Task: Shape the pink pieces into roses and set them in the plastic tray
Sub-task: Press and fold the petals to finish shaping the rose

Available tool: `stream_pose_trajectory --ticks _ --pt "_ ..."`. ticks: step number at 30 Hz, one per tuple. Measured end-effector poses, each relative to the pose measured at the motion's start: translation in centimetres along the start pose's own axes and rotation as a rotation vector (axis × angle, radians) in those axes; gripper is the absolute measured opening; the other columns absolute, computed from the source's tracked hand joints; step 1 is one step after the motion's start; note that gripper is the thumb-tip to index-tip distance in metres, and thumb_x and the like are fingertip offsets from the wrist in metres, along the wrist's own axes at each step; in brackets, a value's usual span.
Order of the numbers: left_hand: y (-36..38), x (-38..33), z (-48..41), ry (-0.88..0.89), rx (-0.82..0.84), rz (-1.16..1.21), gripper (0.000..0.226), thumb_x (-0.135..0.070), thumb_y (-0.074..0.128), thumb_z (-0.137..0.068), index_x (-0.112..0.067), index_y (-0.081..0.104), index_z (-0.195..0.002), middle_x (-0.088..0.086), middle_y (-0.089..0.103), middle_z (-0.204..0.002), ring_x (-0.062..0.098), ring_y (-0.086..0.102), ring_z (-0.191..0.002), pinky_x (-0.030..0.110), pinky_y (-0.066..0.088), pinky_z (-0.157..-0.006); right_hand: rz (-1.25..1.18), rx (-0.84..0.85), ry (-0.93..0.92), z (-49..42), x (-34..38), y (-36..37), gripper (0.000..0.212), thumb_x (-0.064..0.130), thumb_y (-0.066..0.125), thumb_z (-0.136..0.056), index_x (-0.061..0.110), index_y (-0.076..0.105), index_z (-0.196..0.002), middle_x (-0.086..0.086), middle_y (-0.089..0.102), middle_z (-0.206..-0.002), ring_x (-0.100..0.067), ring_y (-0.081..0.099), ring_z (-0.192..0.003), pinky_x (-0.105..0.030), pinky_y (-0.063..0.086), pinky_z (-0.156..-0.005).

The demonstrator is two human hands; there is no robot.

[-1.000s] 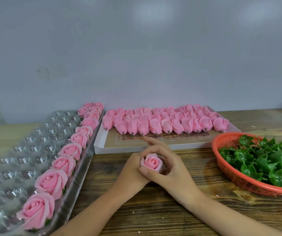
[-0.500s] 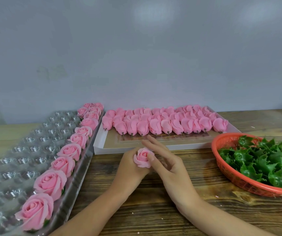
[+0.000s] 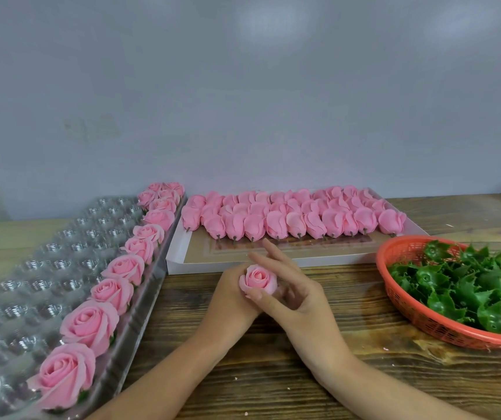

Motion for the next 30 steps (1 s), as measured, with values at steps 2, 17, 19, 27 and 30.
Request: stream_pose_trajectory --ticks 2,17,19,27,30 --pt "0.08 -0.13 0.00 0.021 0.006 -0.027 0.006 -0.014 0.065 -0.088 -0.014 0.072 -0.088 0.001 0.072 -0.086 0.007 0.067 -0.082 0.026 0.054 -0.077 -0.009 -0.009 0.007 -0.02 0.07 -0.07 0.034 0.027 0.075 -0.079 0.040 0.074 -0.110 0.031 0.048 -0.142 0.008 0.043 -0.133 -0.025 0.046 -0.106" --pt "0.39 -0.84 0.19 0.070 0.072 -0.004 0.034 -0.009 0.068 -0.083 -0.035 0.058 -0.064 -0.025 0.063 -0.063 -0.007 0.059 -0.067 0.008 0.042 -0.060 0.191 -0.027 -0.057 -0.26 0.53 -0.69 0.018 0.012 0.073 -0.087 0.027 0.066 -0.095 0.022 0.052 -0.137 0.007 0.045 -0.129 -0.030 0.045 -0.103" --pt "0.41 -0.91 0.20 0.070 0.069 -0.013 0.032 -0.011 0.069 -0.083 -0.035 0.059 -0.065 -0.022 0.064 -0.065 -0.006 0.060 -0.068 0.008 0.043 -0.060 0.189 -0.027 -0.050 -0.19 0.48 -0.68 0.019 0.012 0.072 -0.087 0.028 0.066 -0.096 0.023 0.051 -0.137 0.006 0.044 -0.131 -0.035 0.046 -0.105" --pt "0.46 -0.83 0.15 0.071 0.079 -0.028 0.028 -0.013 0.068 -0.083 -0.034 0.060 -0.067 -0.021 0.065 -0.066 -0.006 0.061 -0.070 0.007 0.044 -0.061 0.170 -0.030 -0.048 -0.14 0.50 -0.65 0.021 0.011 0.073 -0.087 0.030 0.065 -0.091 0.021 0.053 -0.135 0.005 0.044 -0.132 -0.037 0.046 -0.105" --pt "0.49 -0.83 0.11 0.087 0.073 -0.035 0.023 -0.015 0.069 -0.083 -0.035 0.063 -0.073 -0.017 0.067 -0.072 -0.003 0.063 -0.076 0.007 0.046 -0.064 0.177 -0.028 -0.063 -0.16 0.59 -0.67 0.020 0.012 0.073 -0.087 0.030 0.065 -0.089 0.020 0.053 -0.135 0.006 0.045 -0.130 -0.027 0.045 -0.101"
Point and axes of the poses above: each hand's wrist, its own z-axis away from the middle knuckle, its own y-axis out of the palm, x = y × z, the point moved 7 cm from there along -z, towards the middle knuckle
